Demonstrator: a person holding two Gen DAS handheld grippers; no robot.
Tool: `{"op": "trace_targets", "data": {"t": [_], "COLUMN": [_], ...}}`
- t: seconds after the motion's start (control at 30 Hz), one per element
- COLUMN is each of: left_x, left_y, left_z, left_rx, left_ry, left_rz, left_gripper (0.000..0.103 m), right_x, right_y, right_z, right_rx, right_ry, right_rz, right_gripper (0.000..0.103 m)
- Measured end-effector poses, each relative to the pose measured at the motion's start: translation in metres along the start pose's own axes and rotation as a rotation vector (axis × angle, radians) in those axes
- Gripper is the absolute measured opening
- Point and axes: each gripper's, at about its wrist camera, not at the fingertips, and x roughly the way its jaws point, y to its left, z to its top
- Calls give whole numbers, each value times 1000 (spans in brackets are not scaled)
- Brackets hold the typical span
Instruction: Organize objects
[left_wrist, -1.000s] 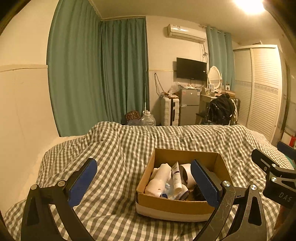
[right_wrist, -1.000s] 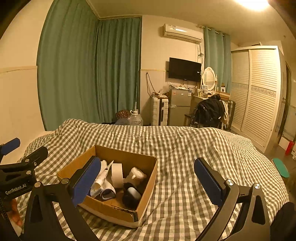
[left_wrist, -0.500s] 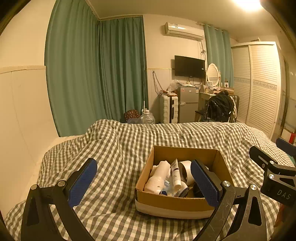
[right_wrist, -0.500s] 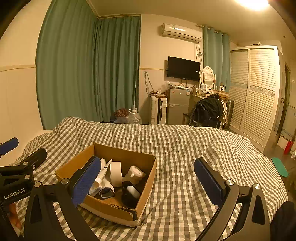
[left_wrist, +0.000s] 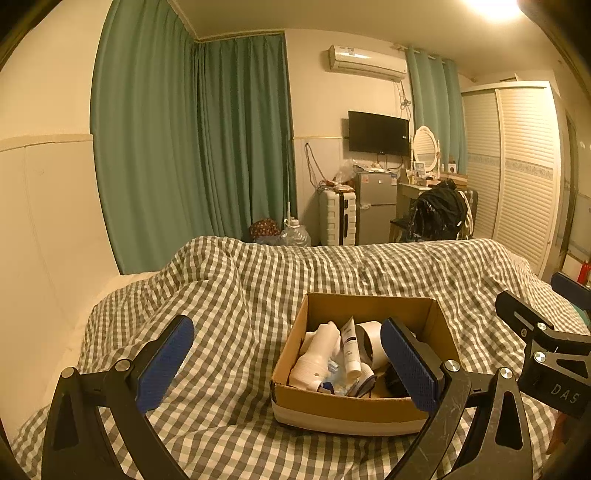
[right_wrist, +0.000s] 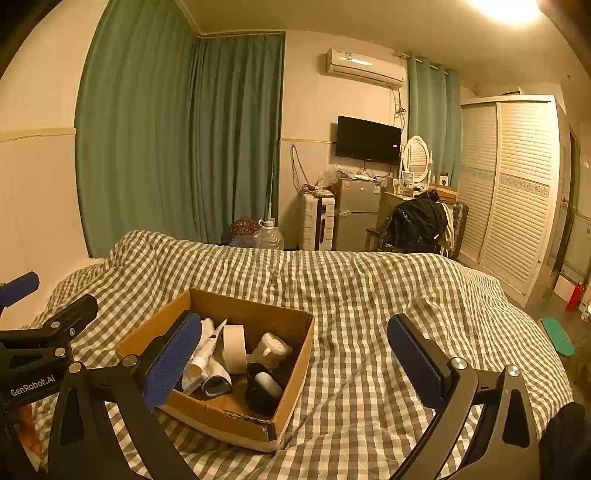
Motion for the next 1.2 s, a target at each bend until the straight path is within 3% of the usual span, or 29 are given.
{"op": "trace_targets", "data": {"t": [1.2], "left_x": [0], "left_y": [-1], "left_z": [-2], "left_rx": [-2], "left_ry": [-8], "left_rz": [-3], "left_gripper": [103], "right_x": [2], "right_y": [4], "right_z": [-4], "right_rx": [-2], "right_ry": [-6], "right_rz": [-7], "right_gripper": [101]}}
